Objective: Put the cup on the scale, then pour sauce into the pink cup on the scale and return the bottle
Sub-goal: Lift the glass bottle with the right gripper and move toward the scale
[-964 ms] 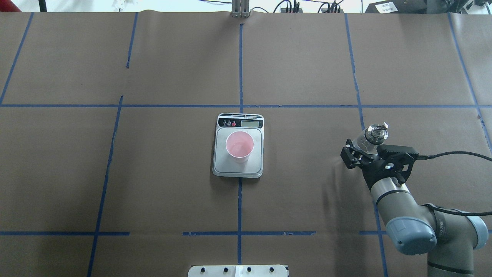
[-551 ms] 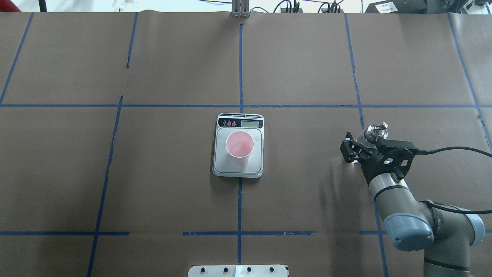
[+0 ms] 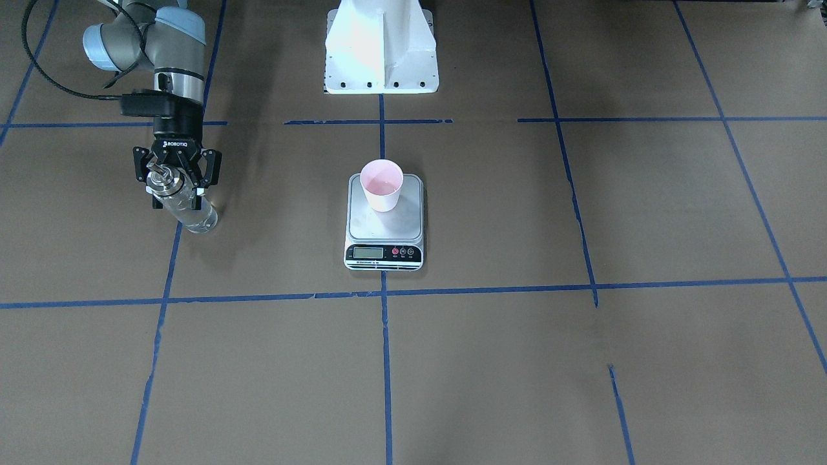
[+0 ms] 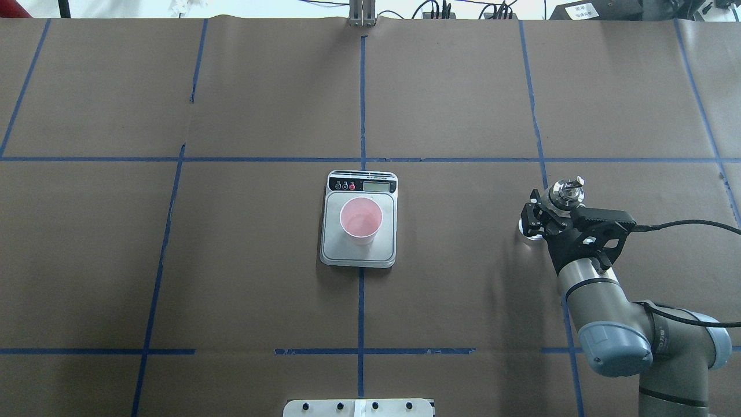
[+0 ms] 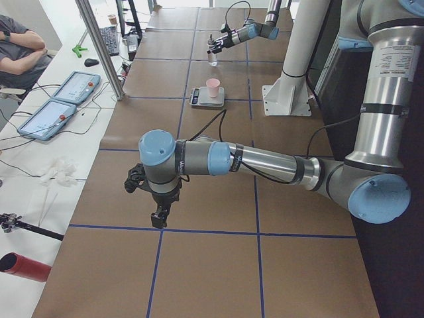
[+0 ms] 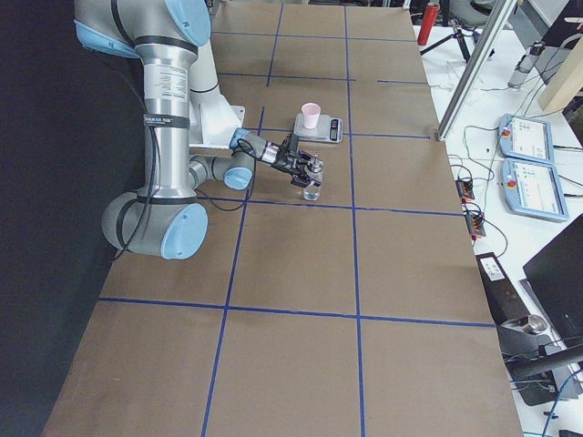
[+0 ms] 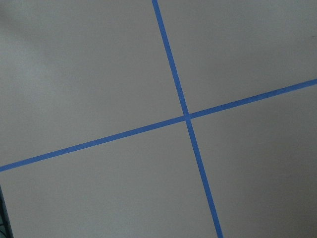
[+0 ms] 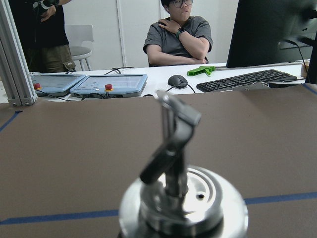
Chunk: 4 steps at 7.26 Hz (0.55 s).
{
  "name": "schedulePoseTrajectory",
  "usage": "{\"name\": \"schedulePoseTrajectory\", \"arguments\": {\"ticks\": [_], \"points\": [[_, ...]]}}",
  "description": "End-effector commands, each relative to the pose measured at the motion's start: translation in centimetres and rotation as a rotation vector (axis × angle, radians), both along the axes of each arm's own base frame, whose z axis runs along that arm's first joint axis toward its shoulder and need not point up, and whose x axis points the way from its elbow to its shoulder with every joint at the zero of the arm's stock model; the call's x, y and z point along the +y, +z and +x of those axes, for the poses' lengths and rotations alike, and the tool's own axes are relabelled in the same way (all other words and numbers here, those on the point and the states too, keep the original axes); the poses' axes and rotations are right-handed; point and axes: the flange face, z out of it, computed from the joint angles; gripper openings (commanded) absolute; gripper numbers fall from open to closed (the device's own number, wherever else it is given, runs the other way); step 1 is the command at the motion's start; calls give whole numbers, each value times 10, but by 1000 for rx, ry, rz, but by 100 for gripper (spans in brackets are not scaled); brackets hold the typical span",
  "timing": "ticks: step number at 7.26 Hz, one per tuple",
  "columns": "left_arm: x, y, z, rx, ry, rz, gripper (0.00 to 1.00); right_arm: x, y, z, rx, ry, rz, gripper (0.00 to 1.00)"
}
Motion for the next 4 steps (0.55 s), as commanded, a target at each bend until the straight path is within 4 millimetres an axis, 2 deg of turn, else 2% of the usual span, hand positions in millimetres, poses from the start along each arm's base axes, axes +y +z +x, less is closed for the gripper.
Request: {"name": "schedulePoseTrajectory", "arguments": {"ticks": [1,2,4], "points": [[0,0,0,0,0,0,100,1,-30,11,167,-75,86,0],[0,0,0,0,0,0,100,1,-52,17,241,-126,129,0],[0,0,0,0,0,1,100,-3,-90,1,247,-188,168,0]]}}
